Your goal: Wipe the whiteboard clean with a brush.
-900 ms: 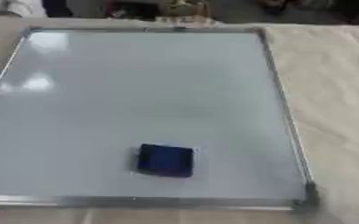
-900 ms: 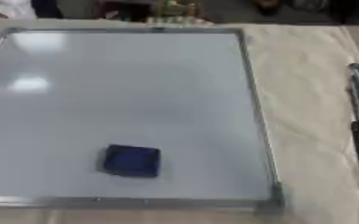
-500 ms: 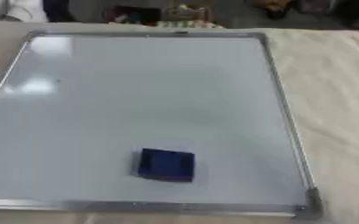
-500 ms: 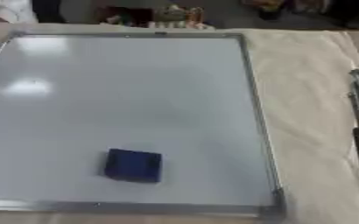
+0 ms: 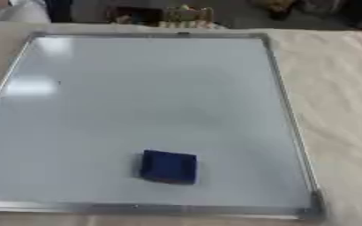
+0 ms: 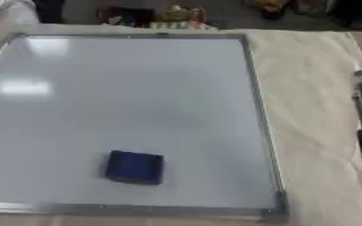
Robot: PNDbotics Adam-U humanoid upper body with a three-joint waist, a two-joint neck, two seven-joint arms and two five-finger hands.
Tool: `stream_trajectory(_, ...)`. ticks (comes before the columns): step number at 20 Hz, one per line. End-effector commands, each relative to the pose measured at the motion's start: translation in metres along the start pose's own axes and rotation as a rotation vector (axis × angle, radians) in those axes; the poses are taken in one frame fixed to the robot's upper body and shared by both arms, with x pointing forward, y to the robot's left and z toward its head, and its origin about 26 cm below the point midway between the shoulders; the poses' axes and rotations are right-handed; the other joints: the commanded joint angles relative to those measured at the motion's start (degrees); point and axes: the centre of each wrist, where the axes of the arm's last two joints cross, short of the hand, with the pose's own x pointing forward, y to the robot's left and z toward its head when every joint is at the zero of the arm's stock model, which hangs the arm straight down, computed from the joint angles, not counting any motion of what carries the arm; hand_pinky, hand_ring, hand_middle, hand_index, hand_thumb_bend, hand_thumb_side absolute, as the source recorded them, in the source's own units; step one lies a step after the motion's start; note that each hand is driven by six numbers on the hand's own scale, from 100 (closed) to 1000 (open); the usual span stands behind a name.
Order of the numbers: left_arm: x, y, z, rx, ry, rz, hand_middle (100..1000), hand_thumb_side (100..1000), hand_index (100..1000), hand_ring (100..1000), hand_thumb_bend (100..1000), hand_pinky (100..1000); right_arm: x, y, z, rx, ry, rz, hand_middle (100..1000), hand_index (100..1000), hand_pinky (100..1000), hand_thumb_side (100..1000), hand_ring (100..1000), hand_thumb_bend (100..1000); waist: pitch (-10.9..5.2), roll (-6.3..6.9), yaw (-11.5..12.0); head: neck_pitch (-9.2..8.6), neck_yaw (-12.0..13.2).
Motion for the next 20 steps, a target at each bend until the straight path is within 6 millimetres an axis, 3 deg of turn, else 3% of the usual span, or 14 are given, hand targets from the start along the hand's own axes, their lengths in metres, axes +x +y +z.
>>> stream_trajectory(1, 0.01, 0.004, -0.017, -0.096, -0.052, -0.088, 528, 881, 397, 595, 174, 767, 0.006, -0.004, -0.008, 0.005, -0.041, 0.019, 740, 842, 840, 1000, 858, 100, -1.46, 0.16, 0.13, 1.22, -0.5)
stream_trajectory(2, 0.012, 0.004, -0.021, -0.129, -0.058, -0.113, 535, 855, 362, 599, 206, 769, 0.006, -0.004, -0.008, 0.006, -0.04, 0.021, 740, 842, 840, 1000, 858, 100, -1.55, 0.18, 0.17, 1.43, -0.64)
stream_trajectory(8, 0.027, -0.005, -0.048, -0.356, -0.121, -0.264, 593, 789, 194, 632, 190, 769, 0.006, -0.005, -0.007, 0.01, -0.037, 0.026, 740, 842, 840, 1000, 857, 100, -2.12, 0.41, 0.19, 2.07, -0.84)
stream_trajectory(13, 0.037, -0.017, -0.062, -0.55, -0.185, -0.374, 639, 749, 180, 668, 177, 784, 0.006, -0.003, -0.007, 0.016, -0.035, 0.016, 741, 841, 839, 1000, 857, 100, -2.65, 0.43, -0.29, 3.8, -0.05)
stream_trajectory(17, 0.039, -0.023, -0.063, -0.637, -0.208, -0.437, 647, 742, 180, 675, 177, 788, 0.006, -0.003, -0.006, 0.018, -0.033, 0.015, 741, 841, 839, 1000, 857, 100, -2.8, 0.4, -0.38, 3.98, 0.24)
stream_trajectory(18, 0.04, -0.024, -0.064, -0.658, -0.218, -0.453, 667, 682, 154, 694, 216, 799, 0.006, -0.003, -0.006, 0.019, -0.033, 0.015, 741, 841, 839, 1000, 856, 100, -2.92, 0.52, -0.46, 3.78, 0.51)
stream_trajectory(20, 0.044, -0.029, -0.069, -0.725, -0.245, -0.496, 673, 667, 126, 703, 253, 801, 0.006, -0.002, -0.006, 0.024, -0.031, 0.016, 740, 841, 839, 1000, 856, 100, -3.1, 0.62, -0.54, 3.34, 0.91)
